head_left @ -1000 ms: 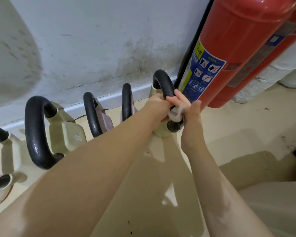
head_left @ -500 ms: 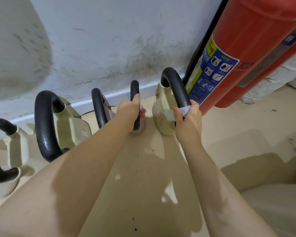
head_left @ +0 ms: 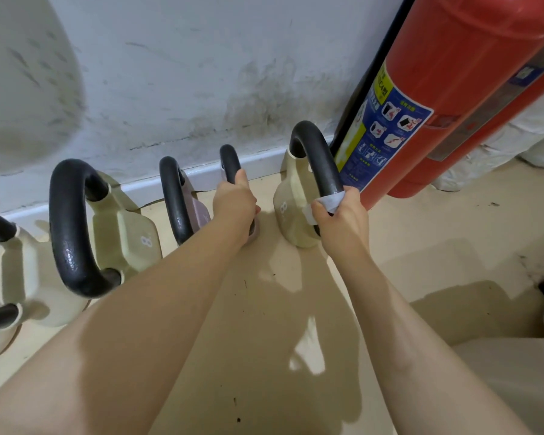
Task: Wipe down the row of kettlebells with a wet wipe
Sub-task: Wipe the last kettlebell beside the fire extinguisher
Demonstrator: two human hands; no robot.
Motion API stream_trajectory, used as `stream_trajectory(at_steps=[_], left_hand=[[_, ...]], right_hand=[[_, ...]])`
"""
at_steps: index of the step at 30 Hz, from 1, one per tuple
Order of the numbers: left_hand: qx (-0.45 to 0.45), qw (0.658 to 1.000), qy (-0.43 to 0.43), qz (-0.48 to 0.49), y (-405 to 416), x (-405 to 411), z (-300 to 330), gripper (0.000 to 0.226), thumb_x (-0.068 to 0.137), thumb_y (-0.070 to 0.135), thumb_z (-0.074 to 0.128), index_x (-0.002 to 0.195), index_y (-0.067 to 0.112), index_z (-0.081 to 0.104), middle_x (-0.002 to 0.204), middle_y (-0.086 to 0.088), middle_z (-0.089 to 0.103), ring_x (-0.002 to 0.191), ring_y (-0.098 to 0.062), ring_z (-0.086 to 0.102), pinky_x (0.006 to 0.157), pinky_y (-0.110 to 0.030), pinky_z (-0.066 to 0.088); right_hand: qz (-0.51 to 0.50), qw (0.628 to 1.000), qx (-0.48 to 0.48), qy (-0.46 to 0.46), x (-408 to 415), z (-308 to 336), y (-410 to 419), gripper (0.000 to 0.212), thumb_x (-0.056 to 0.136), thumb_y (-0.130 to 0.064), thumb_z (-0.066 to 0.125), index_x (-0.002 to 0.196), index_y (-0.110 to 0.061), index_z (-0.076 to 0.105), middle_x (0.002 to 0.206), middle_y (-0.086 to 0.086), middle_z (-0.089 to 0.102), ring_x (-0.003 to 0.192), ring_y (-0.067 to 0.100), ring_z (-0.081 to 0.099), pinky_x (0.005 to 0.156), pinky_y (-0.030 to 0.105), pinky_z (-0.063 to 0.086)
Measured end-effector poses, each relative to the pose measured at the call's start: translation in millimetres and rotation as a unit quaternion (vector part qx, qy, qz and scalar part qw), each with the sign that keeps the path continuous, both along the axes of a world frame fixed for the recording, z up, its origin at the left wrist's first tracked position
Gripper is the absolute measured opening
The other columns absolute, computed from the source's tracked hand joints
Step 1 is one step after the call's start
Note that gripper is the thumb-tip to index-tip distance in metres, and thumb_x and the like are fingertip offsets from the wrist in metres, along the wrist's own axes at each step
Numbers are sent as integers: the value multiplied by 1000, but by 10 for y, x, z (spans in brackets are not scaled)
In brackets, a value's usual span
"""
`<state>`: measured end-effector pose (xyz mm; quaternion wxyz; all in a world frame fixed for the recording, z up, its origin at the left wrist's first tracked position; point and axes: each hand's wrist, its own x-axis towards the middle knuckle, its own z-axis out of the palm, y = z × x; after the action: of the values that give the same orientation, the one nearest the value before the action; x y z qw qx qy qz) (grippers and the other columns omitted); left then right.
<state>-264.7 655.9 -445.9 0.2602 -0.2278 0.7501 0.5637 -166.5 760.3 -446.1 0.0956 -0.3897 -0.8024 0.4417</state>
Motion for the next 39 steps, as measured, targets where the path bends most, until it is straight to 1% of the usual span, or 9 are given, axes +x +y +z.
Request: stream_trajectory(at_steps=[3, 5, 8, 12, 17, 21, 26, 35, 39], left_hand=[[-70, 994, 56, -57, -55, -31, 31, 46, 97, 36, 31, 136, 12, 31, 115, -12, 54, 95, -26, 54, 84, -38, 43], [-162, 950, 234, -131, -92, -27, 102, 51, 97, 24, 35, 145, 14, 21, 148, -10, 31, 131, -27, 35, 107, -38, 29], [-131, 891, 374, -222, 57, -23, 194, 46, 96, 19, 37, 141, 14, 32, 147, -5, 30, 133, -19, 30, 109, -29, 21], [32, 967, 127, -219, 504, -57, 350, 42, 90, 44, 50, 110, 7, 55, 100, -10, 64, 102, -29, 62, 97, -44, 47], [119, 973, 0, -199, 727, -204, 388, 47, 85, 21, 65, 125, 2, 48, 90, -8, 60, 70, -17, 59, 51, -20, 51], [116, 980, -33, -160, 853, -244, 342, 42, 85, 22, 65, 121, 5, 51, 109, -12, 63, 88, -24, 57, 71, -32, 47], [150, 981, -2, -124, 829, -140, 254, 38, 88, 20, 61, 122, 5, 54, 107, -15, 59, 91, -27, 54, 76, -34, 42], [210, 975, -12, -65, 812, -7, 261, 41, 92, 21, 54, 131, 12, 48, 122, -13, 60, 97, -27, 59, 86, -42, 54], [208, 977, -5, -48, 849, 22, 250, 45, 90, 23, 56, 134, 16, 47, 126, -13, 60, 105, -28, 60, 95, -48, 50]], right_hand=[[-23, 1000, 6, -16, -65, 11, 0, 29, 81, -13, 59, 106, -6, 45, 92, 5, 53, 81, 26, 53, 67, 32, 42], [-36, 998, 17, -41, -123, 21, 26, 30, 77, -12, 58, 104, -10, 47, 91, 6, 54, 80, 28, 54, 66, 32, 42], [-11, 1000, 14, -20, -117, -5, 109, 26, 74, -11, 57, 99, -13, 49, 86, 6, 56, 78, 30, 57, 64, 36, 49], [19, 1000, 10, -18, -56, -6, 188, 21, 74, -10, 58, 92, -9, 47, 71, 0, 52, 72, 30, 56, 58, 34, 46], [7, 998, 7, -66, -236, 75, 250, 26, 76, -19, 63, 94, -12, 46, 78, 2, 52, 82, 29, 57, 64, 32, 40], [-19, 993, -18, -113, -531, 190, 339, 36, 77, -29, 61, 107, -18, 43, 90, 1, 57, 86, 27, 58, 68, 34, 42], [-39, 997, -37, 63, -29, 75, 11, 40, 68, -13, 62, 105, -17, 48, 76, -8, 57, 73, 25, 59, 64, 39, 48], [-65, 989, -58, 119, 91, -137, -82, 35, 73, -4, 67, 104, -19, 58, 80, -17, 60, 68, -4, 55, 63, 13, 41], [-85, 981, -134, 109, -20, -208, 110, 24, 60, -13, 66, 79, -27, 62, 71, -8, 64, 68, 13, 59, 70, 39, 52]])
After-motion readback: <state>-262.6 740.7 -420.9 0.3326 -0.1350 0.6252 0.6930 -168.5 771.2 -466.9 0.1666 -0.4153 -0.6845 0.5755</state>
